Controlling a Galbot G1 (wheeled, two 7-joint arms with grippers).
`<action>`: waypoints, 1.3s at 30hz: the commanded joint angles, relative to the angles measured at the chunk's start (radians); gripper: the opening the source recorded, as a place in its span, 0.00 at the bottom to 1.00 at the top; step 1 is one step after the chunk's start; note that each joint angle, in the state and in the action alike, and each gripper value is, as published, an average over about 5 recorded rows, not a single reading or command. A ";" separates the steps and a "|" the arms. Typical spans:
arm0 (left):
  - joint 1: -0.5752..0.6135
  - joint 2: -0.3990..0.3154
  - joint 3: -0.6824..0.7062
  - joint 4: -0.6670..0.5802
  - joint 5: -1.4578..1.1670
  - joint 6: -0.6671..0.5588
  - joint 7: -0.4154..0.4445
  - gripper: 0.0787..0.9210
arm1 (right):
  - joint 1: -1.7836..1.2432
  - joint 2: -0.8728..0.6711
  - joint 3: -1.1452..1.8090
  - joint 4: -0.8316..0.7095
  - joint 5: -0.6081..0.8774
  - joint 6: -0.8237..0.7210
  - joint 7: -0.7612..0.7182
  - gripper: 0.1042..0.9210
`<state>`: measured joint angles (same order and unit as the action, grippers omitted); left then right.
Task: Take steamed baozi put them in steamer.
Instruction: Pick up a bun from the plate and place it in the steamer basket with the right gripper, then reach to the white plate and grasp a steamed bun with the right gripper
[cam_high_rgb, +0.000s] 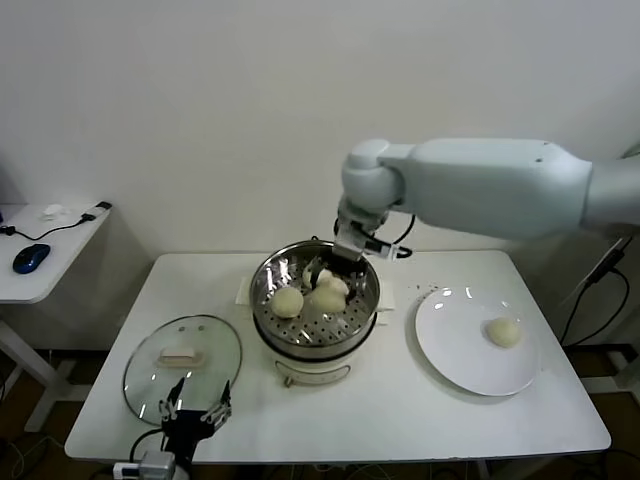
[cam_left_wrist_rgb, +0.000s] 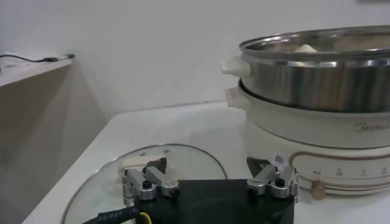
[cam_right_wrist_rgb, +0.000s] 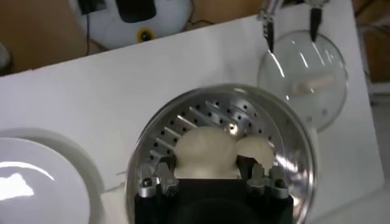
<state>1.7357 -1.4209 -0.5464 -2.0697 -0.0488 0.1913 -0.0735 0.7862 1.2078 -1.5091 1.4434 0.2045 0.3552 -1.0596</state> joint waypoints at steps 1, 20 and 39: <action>0.000 0.000 0.003 0.001 0.002 0.001 0.000 0.88 | -0.132 0.090 -0.003 -0.017 -0.147 0.075 0.038 0.69; 0.001 -0.004 0.001 0.001 -0.006 -0.001 -0.007 0.88 | -0.196 0.115 0.015 -0.111 -0.221 0.094 0.112 0.79; 0.012 0.001 0.004 -0.016 -0.006 -0.003 -0.002 0.88 | 0.265 -0.296 -0.186 -0.306 0.238 -0.174 -0.128 0.88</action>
<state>1.7497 -1.4200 -0.5421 -2.0934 -0.0581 0.1866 -0.0741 0.8668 1.1332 -1.5747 1.2402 0.2764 0.3928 -1.1101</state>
